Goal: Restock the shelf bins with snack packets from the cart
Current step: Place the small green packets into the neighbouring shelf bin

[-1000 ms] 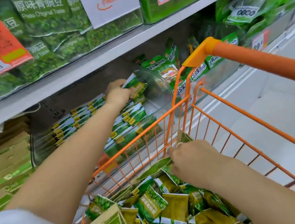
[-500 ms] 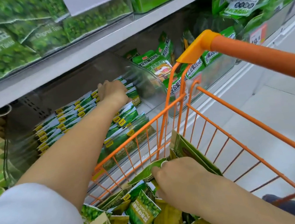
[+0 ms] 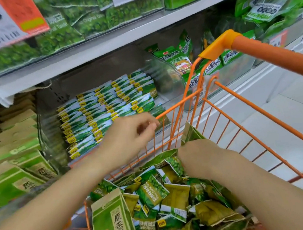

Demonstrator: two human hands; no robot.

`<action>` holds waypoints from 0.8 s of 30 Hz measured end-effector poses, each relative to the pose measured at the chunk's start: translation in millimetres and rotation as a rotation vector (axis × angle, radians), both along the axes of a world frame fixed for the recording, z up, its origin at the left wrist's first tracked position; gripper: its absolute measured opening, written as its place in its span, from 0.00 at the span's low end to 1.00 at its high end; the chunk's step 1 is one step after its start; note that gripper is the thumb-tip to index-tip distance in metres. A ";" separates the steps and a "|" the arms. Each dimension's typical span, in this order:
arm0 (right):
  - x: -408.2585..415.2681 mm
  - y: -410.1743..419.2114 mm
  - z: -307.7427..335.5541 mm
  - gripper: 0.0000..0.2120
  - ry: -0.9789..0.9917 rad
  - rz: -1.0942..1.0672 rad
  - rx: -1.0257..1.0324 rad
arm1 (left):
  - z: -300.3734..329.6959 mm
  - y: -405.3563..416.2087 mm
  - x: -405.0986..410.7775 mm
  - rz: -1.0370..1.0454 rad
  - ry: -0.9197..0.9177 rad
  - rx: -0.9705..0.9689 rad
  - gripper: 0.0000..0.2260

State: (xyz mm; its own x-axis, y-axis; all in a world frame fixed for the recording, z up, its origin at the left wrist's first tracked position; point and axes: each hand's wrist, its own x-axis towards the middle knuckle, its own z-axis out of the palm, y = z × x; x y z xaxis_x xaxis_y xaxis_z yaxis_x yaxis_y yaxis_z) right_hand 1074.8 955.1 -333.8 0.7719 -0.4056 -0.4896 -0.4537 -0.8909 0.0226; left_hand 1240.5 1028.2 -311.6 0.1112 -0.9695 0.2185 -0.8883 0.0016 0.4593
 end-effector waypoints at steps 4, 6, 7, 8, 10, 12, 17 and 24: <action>0.5 0.7 -8.8 0.19 0.206 -0.107 0.274 | -35.4 49.5 -20.2 -0.190 -0.234 0.465 0.13; -0.9 4.6 -7.9 0.19 0.304 -0.153 0.396 | -43.9 56.9 -21.2 -0.177 -0.252 0.511 0.15; -1.6 10.0 -4.7 0.19 0.350 -0.182 0.432 | -45.7 57.5 -19.4 -0.165 -0.246 0.504 0.15; -2.4 16.3 -2.2 0.21 0.404 -0.193 0.441 | -47.2 57.1 -16.9 -0.148 -0.233 0.491 0.16; -4.3 30.0 3.1 0.33 0.530 -0.121 0.343 | -48.5 55.1 -11.5 -0.125 -0.214 0.472 0.16; -4.2 39.2 1.6 0.30 0.602 0.009 0.244 | -51.3 55.5 -6.4 -0.114 -0.227 0.500 0.17; -3.7 23.7 -0.6 0.12 0.417 -0.071 0.315 | -48.6 57.7 -1.8 -0.088 -0.189 0.513 0.16; -2.7 5.7 1.6 0.28 -0.328 -0.376 0.801 | -36.9 55.6 0.8 0.033 0.461 0.406 0.15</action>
State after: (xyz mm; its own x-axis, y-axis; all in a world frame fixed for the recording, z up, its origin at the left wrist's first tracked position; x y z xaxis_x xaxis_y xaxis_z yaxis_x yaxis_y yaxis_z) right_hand 1072.1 960.8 -332.3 0.8074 -0.2932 -0.5120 -0.5898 -0.3798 -0.7126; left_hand 1241.2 1083.9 -348.5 0.1382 -0.9596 -0.2450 -0.5944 -0.2782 0.7545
